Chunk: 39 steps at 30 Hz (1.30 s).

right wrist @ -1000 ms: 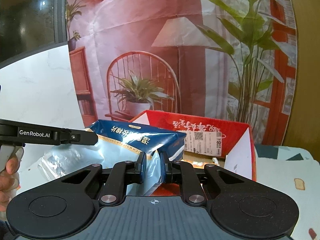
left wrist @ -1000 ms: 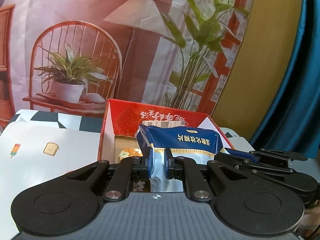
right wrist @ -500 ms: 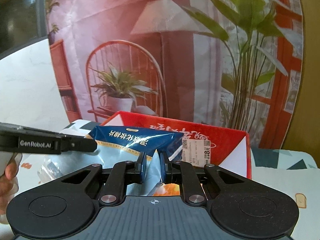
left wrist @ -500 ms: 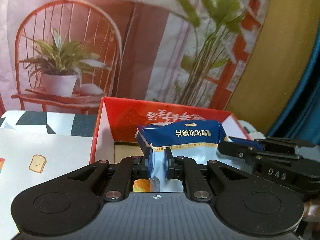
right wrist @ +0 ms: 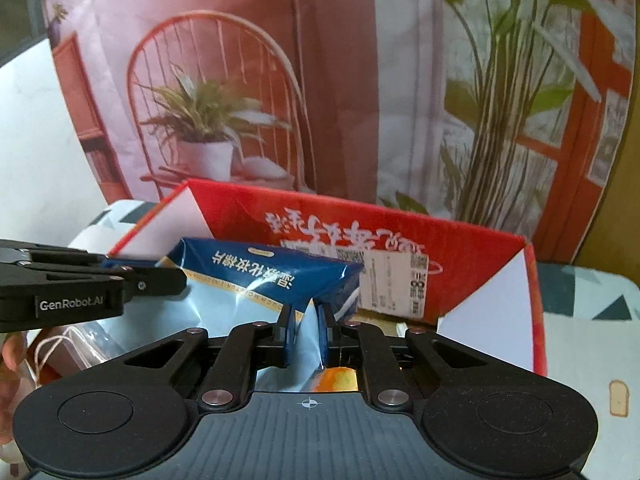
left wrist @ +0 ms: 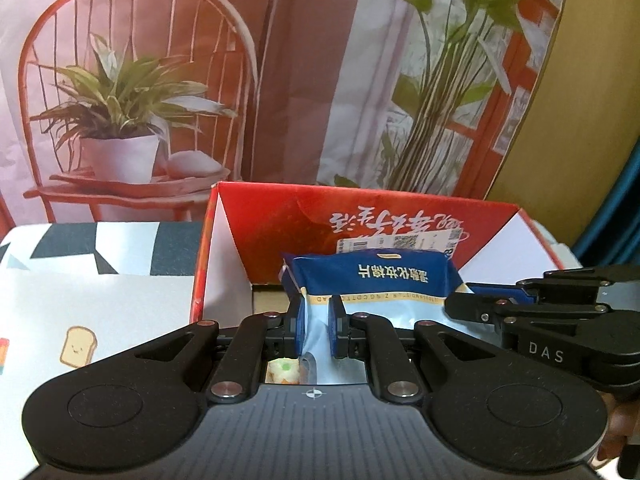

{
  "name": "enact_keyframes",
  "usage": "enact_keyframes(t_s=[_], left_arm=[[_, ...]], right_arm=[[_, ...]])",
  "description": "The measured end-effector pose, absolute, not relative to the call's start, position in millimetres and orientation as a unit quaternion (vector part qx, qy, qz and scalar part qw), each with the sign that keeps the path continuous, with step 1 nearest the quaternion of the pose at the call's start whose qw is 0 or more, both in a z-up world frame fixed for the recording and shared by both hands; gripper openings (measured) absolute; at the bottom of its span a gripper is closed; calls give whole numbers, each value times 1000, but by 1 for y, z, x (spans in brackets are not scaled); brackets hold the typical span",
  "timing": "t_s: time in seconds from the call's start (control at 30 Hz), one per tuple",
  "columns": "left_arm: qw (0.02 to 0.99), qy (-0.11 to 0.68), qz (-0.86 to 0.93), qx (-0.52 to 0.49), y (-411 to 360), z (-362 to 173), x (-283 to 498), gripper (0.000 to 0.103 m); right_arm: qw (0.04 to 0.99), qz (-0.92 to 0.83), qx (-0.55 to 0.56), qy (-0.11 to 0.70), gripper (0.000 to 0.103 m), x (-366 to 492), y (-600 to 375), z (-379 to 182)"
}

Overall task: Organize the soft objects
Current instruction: 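Lift the blue package with both grippers and carry it over the box, then open both grippers to release the blue package into the box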

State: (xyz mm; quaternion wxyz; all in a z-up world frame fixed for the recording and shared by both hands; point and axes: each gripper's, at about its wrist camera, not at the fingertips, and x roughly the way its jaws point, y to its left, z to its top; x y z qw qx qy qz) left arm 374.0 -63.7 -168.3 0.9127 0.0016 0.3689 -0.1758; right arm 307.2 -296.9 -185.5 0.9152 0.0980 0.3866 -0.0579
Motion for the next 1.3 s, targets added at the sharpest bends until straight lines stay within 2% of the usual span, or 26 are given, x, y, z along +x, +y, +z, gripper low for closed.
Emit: enact_keyframes(t_s=[0.23,0.33,0.63,0.7,0.77,1.0,1.3], left_arm=[[912,370,-174,6,-64,-167,371,16],[918,359,-165,19,-65,-162,366,20],[928,334,-162,25,-55,-138,341,23],[930,327,-163,25,-53,-134,330,36],[933,320,-163,26,-52,-132,320,43],[936,308,-167,25,-40,-129,271,43],[931,323,-172,-8,-15,-145,197,43]], right_arm=[[899,-67,61,429,13,319,-285,-192],[898,-67,66,429,19,319,-286,-192],[908,-68,72,408,21,304,-287,-176],[911,-68,71,402,21,297,-286,-171],[913,-70,74,394,21,287,-286,-166],[933,-66,112,335,29,238,-284,-150],[950,-57,124,281,29,162,-267,-139]])
